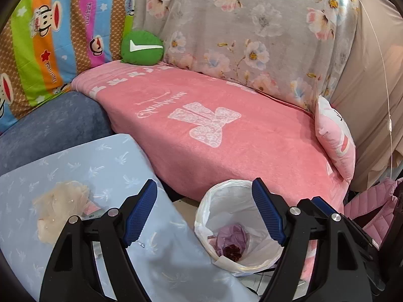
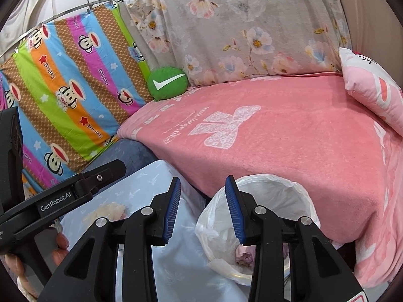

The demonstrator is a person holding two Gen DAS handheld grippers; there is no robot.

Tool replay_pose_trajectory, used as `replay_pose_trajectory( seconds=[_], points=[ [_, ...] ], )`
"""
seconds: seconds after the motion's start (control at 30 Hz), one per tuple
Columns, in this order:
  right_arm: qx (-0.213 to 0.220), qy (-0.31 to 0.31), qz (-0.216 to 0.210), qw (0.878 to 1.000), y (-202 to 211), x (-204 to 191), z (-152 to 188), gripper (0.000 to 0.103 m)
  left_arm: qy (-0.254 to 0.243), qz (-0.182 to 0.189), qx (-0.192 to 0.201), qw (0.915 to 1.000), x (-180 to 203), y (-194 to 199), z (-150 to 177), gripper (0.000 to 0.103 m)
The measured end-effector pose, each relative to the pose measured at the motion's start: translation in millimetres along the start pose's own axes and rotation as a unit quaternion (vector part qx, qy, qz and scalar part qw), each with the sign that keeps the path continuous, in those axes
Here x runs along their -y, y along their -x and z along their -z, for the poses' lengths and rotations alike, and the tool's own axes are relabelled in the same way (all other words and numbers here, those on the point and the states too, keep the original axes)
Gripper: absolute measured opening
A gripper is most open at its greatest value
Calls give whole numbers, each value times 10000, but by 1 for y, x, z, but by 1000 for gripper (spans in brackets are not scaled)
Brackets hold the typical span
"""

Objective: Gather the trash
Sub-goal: 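Move both tools back over the beige tulle and grey glove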

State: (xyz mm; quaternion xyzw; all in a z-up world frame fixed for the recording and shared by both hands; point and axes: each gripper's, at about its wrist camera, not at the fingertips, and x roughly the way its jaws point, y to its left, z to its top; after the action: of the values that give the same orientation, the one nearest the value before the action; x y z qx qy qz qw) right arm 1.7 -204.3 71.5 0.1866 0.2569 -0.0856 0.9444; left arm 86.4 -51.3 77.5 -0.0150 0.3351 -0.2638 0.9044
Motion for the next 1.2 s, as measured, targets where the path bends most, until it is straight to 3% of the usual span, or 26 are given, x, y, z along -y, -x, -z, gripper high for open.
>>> replay_pose_trajectory(
  seconds=[0.3, 0.4, 0.5, 0.63, 1.2],
  points=[
    [-226, 290, -204, 9991, -17, -42, 13, 39, 378, -308, 0, 9988, -47, 9, 10, 74],
    [-301, 376, -274, 9985, -24, -58, 19, 44, 538, -483, -14, 9974, -66, 10, 15, 77],
    [-415, 479, -344, 9974, -33, -74, 27, 45, 712, -746, -3, 9947, -87, 13, 21, 85],
    [-546, 596, -415, 9959, -44, -94, 39, 52, 920, -1058, -25, 9901, -119, 17, 29, 88],
    [-1600, 1115, -726, 9781, -130, -176, 114, 54, 1538, -1837, -487, 9696, -220, 14, 85, 89]
  ],
)
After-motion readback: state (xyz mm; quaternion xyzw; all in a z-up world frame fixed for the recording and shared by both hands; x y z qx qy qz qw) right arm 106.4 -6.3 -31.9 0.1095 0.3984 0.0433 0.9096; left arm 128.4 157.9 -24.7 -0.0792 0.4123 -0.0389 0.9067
